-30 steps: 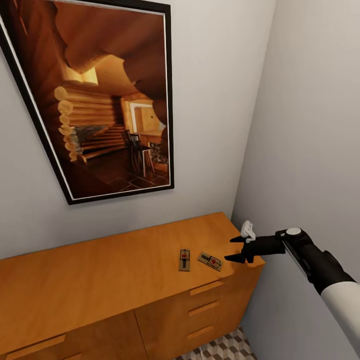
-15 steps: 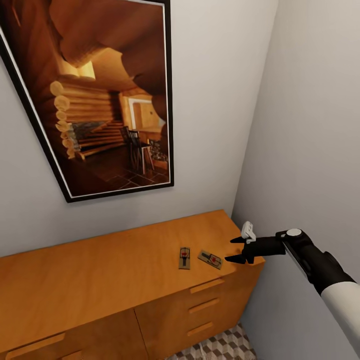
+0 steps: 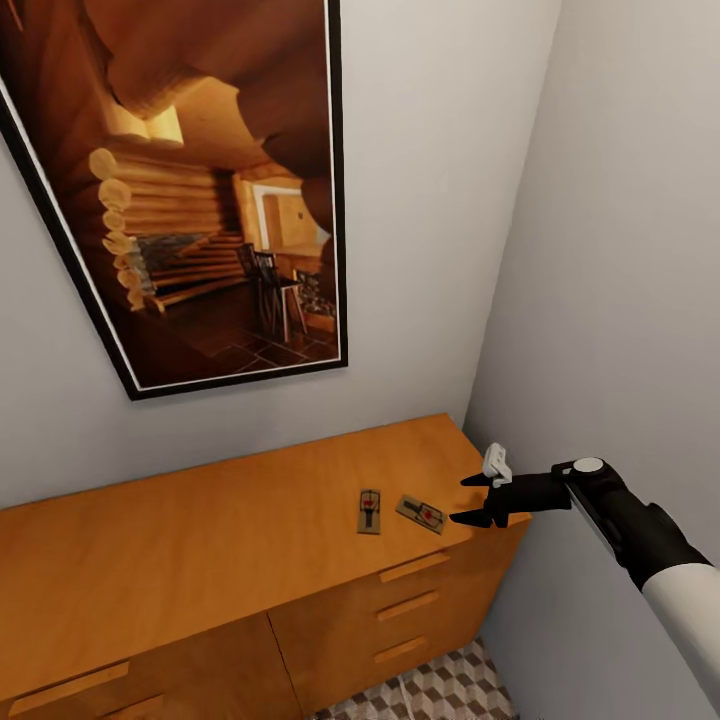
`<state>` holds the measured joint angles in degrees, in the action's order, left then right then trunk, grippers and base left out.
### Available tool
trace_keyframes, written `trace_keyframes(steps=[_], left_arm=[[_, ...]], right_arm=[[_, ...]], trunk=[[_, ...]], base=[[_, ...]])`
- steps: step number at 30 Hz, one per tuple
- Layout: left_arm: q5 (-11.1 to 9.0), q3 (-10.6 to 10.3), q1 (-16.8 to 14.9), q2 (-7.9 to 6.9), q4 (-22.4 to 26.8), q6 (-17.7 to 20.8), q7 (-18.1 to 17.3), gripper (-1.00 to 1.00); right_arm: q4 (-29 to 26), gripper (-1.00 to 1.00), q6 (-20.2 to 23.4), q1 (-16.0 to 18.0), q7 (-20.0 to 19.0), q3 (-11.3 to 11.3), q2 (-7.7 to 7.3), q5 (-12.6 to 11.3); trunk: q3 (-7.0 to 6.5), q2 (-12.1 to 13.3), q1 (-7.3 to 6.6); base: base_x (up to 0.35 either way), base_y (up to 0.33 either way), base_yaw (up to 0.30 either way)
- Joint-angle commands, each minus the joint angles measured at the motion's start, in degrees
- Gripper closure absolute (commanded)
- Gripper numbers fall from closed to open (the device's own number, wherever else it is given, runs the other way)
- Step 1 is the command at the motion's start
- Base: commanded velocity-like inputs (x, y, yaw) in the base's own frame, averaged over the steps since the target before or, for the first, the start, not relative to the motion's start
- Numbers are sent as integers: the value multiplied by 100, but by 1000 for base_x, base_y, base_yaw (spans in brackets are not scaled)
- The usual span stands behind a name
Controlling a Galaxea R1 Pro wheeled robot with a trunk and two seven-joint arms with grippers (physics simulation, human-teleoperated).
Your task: Take the four mousetraps from the cabinet in the bathroom and place them on the bathroom floor. Make sure all four end up on the same floor surface, and ensure that at least two of them are either under or directly next to the same bathroom sink.
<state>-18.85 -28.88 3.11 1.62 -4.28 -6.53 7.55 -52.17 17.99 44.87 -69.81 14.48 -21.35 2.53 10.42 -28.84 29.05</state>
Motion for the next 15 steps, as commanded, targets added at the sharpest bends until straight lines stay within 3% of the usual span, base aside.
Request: trace_keyframes(steps=[1, 15], left_arm=[[-49, -48, -3, 4, -14, -33, 9, -100], [-49, -48, -3, 17, -12, -33, 9, -100]], right_arm=[[-7, -100, 59, 5, -16, 6, -6, 6], [17, -100, 49, 5, 42, -13, -37, 19]], trunk=[[15, -9, 2], [34, -9, 2]], base=[[0, 0, 0], [0, 0, 0]])
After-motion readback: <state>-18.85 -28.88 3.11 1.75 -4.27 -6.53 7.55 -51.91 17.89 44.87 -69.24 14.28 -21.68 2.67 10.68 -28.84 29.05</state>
